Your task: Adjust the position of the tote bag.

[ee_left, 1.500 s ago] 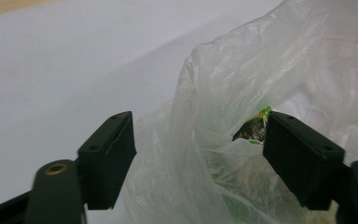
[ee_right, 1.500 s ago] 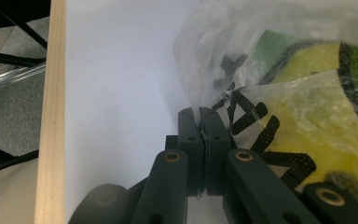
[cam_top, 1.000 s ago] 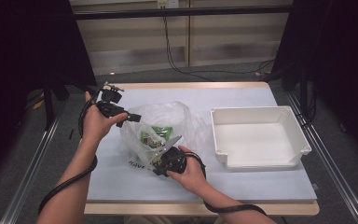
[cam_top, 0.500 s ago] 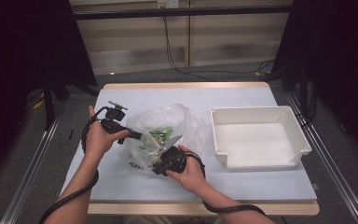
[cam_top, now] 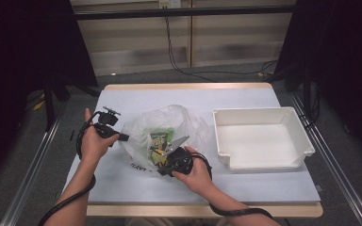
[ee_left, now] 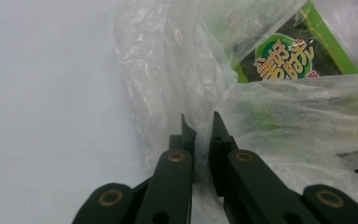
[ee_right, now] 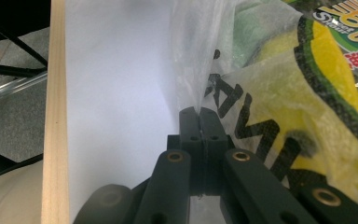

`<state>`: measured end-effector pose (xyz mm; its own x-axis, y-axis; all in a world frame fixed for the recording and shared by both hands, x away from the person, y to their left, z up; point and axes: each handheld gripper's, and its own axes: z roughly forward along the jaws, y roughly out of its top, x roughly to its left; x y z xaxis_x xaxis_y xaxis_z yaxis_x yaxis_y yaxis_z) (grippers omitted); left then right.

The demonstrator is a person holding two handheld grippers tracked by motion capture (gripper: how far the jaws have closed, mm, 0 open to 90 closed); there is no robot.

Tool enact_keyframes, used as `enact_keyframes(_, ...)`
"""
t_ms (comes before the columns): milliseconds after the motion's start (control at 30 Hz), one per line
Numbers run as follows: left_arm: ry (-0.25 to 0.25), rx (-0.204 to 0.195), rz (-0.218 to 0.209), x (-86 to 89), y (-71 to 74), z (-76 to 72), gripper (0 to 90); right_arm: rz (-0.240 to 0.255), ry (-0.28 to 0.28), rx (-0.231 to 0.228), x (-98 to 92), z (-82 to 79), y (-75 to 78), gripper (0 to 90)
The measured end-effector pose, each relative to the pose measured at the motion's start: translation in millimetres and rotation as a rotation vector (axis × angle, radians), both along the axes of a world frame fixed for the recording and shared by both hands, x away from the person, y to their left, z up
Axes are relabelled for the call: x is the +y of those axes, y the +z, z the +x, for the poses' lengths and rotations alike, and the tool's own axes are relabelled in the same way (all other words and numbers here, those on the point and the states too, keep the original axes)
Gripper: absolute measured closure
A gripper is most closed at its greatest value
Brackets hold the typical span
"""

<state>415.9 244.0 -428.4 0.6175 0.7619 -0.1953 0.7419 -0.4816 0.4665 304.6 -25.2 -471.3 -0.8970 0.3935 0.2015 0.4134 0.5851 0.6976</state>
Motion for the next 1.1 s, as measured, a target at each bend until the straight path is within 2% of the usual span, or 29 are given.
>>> enact_keyframes(33, -0.014, 0.006, 0.014, 1.3, -1.6, 1.0, 90.0, -0.002, -0.002, -0.004, -0.8, -0.1, 0.0, 90.0)
enact_keyframes(133, 0.019, 0.002, -0.003, 2.8, -7.0, 2.5, 90.0, 0.007, -0.007, 0.006, -3.8, -1.8, -0.7, 90.0)
enact_keyframes(200, 0.001, 0.004, 0.009, 3.6, -8.4, 3.6, 90.0, 0.006, -0.004, 0.006, -6.1, -2.4, -1.8, 90.0)
enact_keyframes(233, 0.029, 0.0, -0.016, 0.7, -10.1, 2.5, 90.0, 0.01, -0.006, 0.012, -7.1, -2.5, -2.5, 90.0)
enact_keyframes(267, 0.019, 0.001, -0.017, 0.1, -9.9, 2.3, 90.0, 0.017, -0.01, 0.026, -7.7, -3.1, -2.6, 90.0)
enact_keyframes(300, -0.007, -0.009, -0.001, 0.8, -8.4, 2.8, 90.0, 0.016, -0.007, 0.019, -8.8, -2.6, -2.0, 89.0)
enact_keyframes(333, 0.003, -0.007, -0.019, -0.5, -8.0, 2.1, 90.0, 0.015, -0.013, 0.009, -9.6, -2.4, -0.6, 86.8)
enact_keyframes(367, -0.004, -0.007, -0.017, -0.3, -6.5, 2.2, 90.0, 0.024, -0.012, 0.01, -10.5, -1.9, 1.5, 85.7)
enact_keyframes(433, 0.005, -0.018, -0.028, -1.1, -5.2, 1.4, 90.0, 0.042, -0.022, 0.002, -12.0, -1.1, 7.3, 80.0)
enact_keyframes(500, -0.019, -0.019, -0.02, 0.7, -2.5, 1.7, 90.0, 0.044, -0.032, -0.018, -13.1, 0.4, 13.4, 72.6)
enact_keyframes(633, -0.018, -0.021, -0.028, 1.5, -1.5, 0.7, 90.0, 0.05, -0.064, -0.053, -14.2, 5.5, 23.9, 59.8)
enact_keyframes(733, -0.015, -0.024, -0.04, 1.7, -2.5, 0.2, 90.0, 0.048, -0.087, -0.074, -13.5, 10.2, 28.0, 55.5)
enact_keyframes(800, -0.013, -0.024, -0.042, 0.9, -2.7, -0.3, 90.0, 0.052, -0.096, -0.087, -12.2, 13.2, 29.3, 48.8)
enact_keyframes(867, -0.02, -0.024, -0.045, 0.8, -2.1, -0.1, 90.0, 0.035, -0.111, -0.103, -10.9, 17.3, 28.8, 43.3)
enact_keyframes(967, -0.025, -0.024, -0.048, 0.5, -0.9, 0.5, 90.0, 0.007, -0.123, -0.108, -8.7, 23.5, 23.1, 42.3)
enact_keyframes(1033, -0.017, -0.025, -0.058, 0.0, -0.6, 0.6, 90.0, -0.008, -0.12, -0.093, -7.4, 26.7, 17.3, 44.5)
enact_keyframes(1067, -0.029, -0.025, -0.044, 0.9, 0.1, 1.5, 90.0, -0.018, -0.116, -0.083, -6.7, 27.5, 14.6, 49.2)
enact_keyframes(1100, -0.029, -0.026, -0.049, 0.7, -0.4, 1.8, 90.0, -0.018, -0.103, -0.079, -6.5, 27.8, 12.0, 57.5)
